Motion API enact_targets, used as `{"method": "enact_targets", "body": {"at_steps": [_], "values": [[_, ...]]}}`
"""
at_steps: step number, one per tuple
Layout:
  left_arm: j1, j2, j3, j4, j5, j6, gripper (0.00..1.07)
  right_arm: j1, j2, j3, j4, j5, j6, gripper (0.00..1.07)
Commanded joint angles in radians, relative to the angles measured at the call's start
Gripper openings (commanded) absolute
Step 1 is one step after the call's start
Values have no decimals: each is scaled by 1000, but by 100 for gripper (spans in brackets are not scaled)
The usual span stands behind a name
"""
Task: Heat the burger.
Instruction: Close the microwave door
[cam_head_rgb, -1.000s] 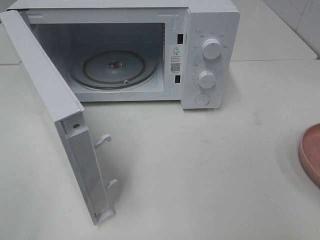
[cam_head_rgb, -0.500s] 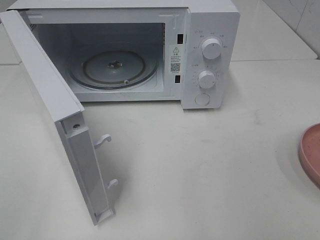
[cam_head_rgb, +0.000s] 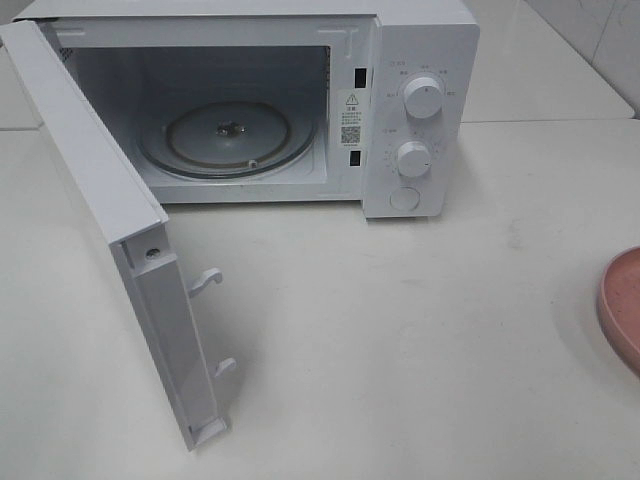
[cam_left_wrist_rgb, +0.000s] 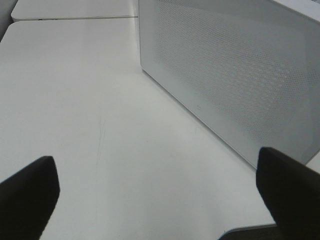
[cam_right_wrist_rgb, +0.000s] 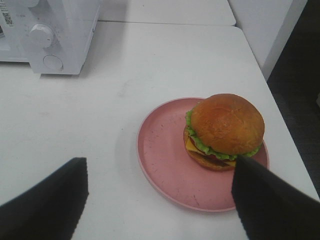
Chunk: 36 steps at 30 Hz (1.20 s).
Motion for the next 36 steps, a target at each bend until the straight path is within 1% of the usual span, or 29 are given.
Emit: {"method": "enact_targets", "body": {"at_steps": [1, 36], "values": [[5, -8, 0, -6, -14, -5, 101, -8, -31, 2, -2, -9, -9, 76], [5, -8, 0, -6, -14, -6, 101, -8, -31, 2, -2, -9, -8, 75]]}}
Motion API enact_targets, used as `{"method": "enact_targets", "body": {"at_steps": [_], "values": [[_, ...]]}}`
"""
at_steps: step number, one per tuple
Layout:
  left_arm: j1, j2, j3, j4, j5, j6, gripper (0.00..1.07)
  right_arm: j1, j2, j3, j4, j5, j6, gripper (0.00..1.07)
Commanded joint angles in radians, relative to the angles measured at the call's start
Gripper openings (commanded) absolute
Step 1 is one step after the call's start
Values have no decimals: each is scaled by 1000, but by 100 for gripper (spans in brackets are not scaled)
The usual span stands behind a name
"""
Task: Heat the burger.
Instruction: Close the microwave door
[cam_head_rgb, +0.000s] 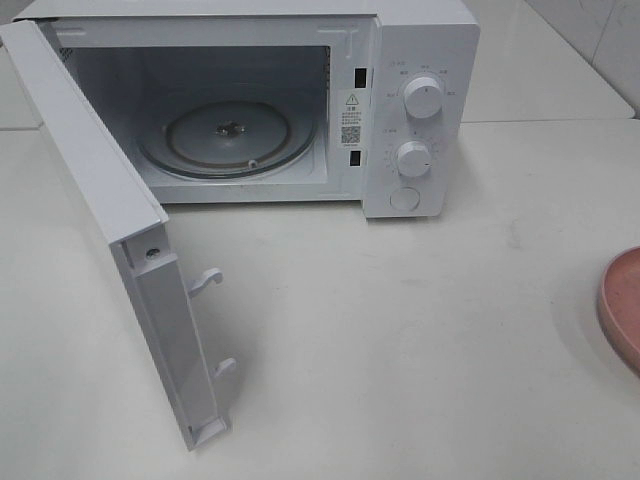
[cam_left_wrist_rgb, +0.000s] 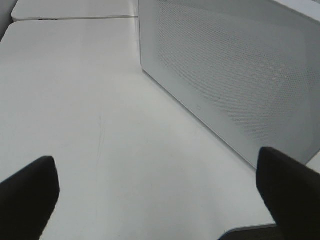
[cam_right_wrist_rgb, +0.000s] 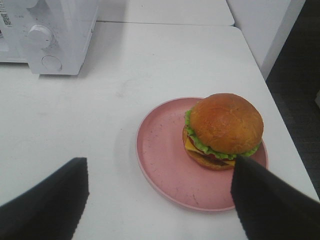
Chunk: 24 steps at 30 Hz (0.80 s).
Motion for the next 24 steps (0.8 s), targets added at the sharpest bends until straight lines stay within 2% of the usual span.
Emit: {"method": "enact_targets", "body": {"at_steps": [1, 24], "values": [[5, -8, 0, -6, -14, -6, 101, -3, -31, 2, -3, -10, -8, 75], [5, -8, -1, -11, -16, -6, 101, -3, -31, 2, -3, -10, -8, 75]]}}
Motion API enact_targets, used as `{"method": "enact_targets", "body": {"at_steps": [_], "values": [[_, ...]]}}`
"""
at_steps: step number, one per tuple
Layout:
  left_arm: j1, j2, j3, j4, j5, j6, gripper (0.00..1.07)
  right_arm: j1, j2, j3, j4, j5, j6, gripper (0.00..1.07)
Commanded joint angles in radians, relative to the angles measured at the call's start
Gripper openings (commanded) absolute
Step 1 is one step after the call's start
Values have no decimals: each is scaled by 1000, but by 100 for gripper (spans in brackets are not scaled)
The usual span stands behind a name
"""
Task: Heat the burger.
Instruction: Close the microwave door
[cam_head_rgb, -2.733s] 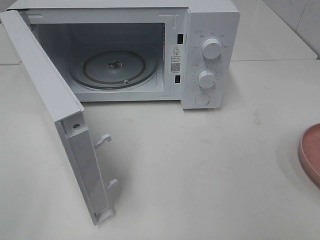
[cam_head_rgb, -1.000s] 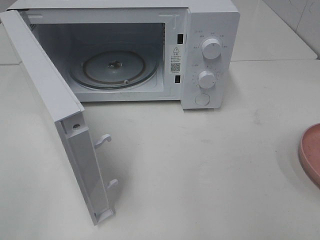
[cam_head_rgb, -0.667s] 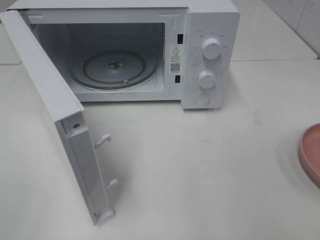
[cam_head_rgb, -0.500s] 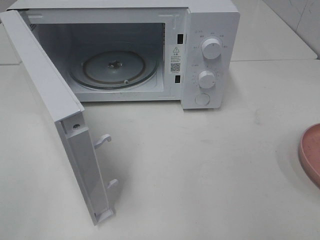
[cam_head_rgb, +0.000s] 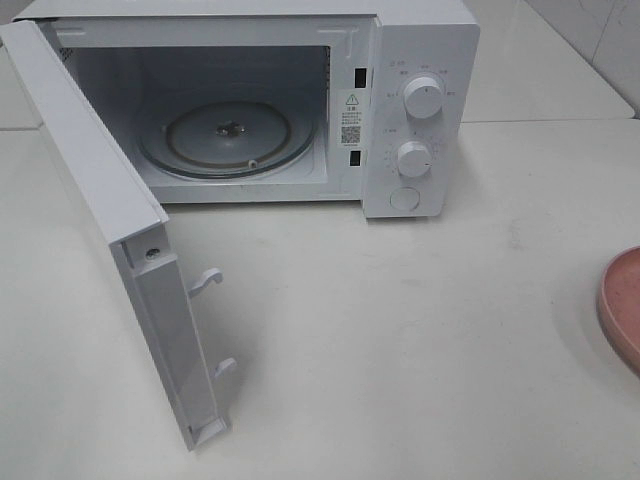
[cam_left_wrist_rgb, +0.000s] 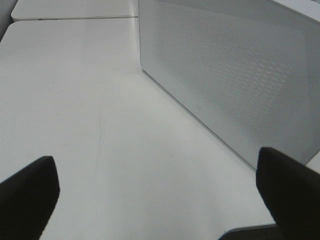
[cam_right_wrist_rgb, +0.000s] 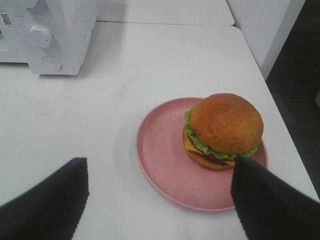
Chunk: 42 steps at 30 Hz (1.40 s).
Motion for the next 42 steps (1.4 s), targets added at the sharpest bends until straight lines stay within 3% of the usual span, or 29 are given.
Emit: {"method": "enact_targets", "body": {"at_steps": [1, 8, 13, 15, 16, 18, 20, 21, 24, 26, 33, 38, 42], "values": [[5, -8, -4, -13, -20, -6, 101, -3, -31, 2, -3, -10, -8, 75], [5, 45, -28, -13, -76, -6, 100, -3, -31, 2, -3, -10, -8, 75], [5, 146, -27, -13, -143, -6, 89, -3, -31, 2, -3, -10, -8, 75], [5, 216, -13, -12, -207, -5, 68, -3, -31, 2, -3, -10, -8, 75], [5, 216, -13, -12, -207, -5, 68, -3, -31, 2, -3, -10, -8, 75], [5, 261, 6, -13, -270, -5, 49, -3, -31, 2, -3, -10, -8, 75], [5, 278, 11, -13, -282, -5, 44, -3, -31, 2, -3, -10, -8, 75], [5, 314, 24, -11, -321, -5, 31, -3, -31, 2, -3, -10, -8, 75], [5, 329, 32, -10, -337, -5, 26, -3, -31, 2, -3, -10, -8, 75], [5, 401, 67, -10, -428, 1, 0, -3, -31, 2, -3, -10, -8, 75], [5, 479, 134, -10, -608, 13, 0, -3, -31, 2, -3, -10, -8, 75], [5, 536, 234, -14, -875, 72, 0, -3, -31, 2, -3, -10, -8, 75], [5, 562, 283, -14, -1008, 80, 0, -3, -31, 2, -3, -10, -8, 75]]}}
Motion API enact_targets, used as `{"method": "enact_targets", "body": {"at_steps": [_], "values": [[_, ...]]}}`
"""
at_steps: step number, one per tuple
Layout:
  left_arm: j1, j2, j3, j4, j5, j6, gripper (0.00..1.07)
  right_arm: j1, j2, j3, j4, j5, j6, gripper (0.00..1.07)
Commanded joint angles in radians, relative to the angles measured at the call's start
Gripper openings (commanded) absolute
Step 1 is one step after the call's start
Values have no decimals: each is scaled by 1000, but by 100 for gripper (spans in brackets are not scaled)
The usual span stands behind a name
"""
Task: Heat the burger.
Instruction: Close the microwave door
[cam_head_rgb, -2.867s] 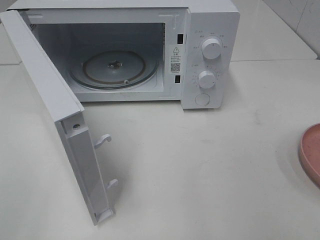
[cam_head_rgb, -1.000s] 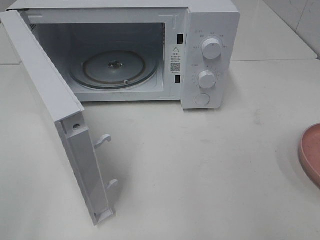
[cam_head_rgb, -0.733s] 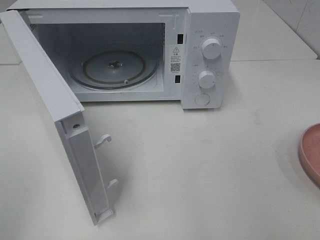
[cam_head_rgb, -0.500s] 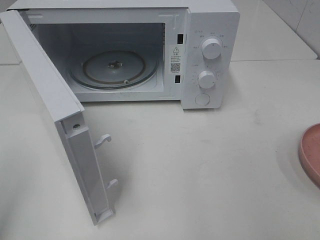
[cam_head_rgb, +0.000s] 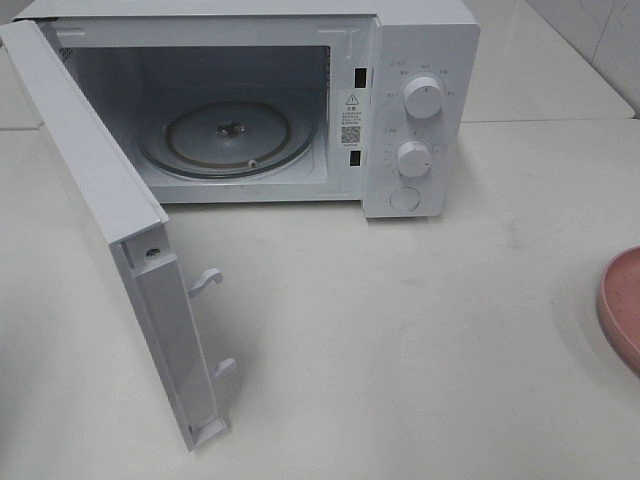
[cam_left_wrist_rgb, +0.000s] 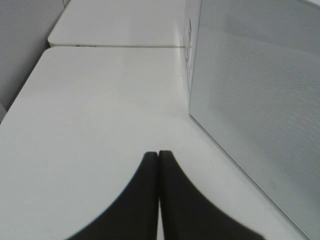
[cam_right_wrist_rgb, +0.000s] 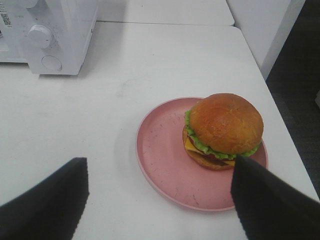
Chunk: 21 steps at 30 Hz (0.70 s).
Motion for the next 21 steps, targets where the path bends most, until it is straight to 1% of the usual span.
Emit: {"method": "enact_targets", "body": {"at_steps": [1, 2, 3, 4, 6, 8, 9, 11, 12, 13, 14, 15, 16, 17, 18, 19, 20, 21], "values": [[5, 26, 45, -12, -179, 12, 0, -3, -31, 2, -3, -10, -8, 75], [5, 50, 58, -12, -250, 12, 0, -3, -31, 2, -3, -10, -8, 75], [5, 50, 58, -12, -250, 12, 0, -3, -31, 2, -3, -10, -8, 75], [5, 79, 67, -6, -319, 12, 0, -3, -31, 2, -3, -10, -8, 75], [5, 92, 68, -3, -345, 12, 0, -3, -31, 2, -3, -10, -8, 75], [5, 147, 68, 9, -432, 12, 0, -3, -31, 2, -3, -10, -9, 75], [5, 147, 68, 9, -432, 12, 0, -3, -31, 2, -3, -10, -9, 75], [5, 211, 68, 63, -505, 2, 0, -3, -31, 2, -3, -10, -9, 75], [5, 211, 68, 63, -505, 2, 0, -3, -31, 2, -3, -10, -9, 75], [1, 254, 68, 117, -549, -20, 0, -3, -31, 2, -3, -10, -9, 75], [-3, 278, 68, 144, -575, -41, 0, -3, -31, 2, -3, -10, -9, 75], [-3, 278, 68, 144, -575, -41, 0, -3, -31, 2, -3, -10, -9, 75], [-18, 319, 68, 200, -611, -83, 0, -3, -31, 2, -3, -10, -9, 75], [-26, 342, 68, 226, -627, -103, 0, -3, -31, 2, -3, -10, -9, 75], [-26, 342, 68, 226, -627, -103, 0, -3, -31, 2, -3, -10, -9, 75], [-50, 389, 68, 294, -652, -133, 0, -3, -31, 2, -3, -10, -9, 75], [-61, 407, 68, 315, -661, -139, 0, -3, -31, 2, -3, -10, -9, 75], [-61, 407, 68, 315, -661, -139, 0, -3, -31, 2, -3, -10, -9, 75]]}}
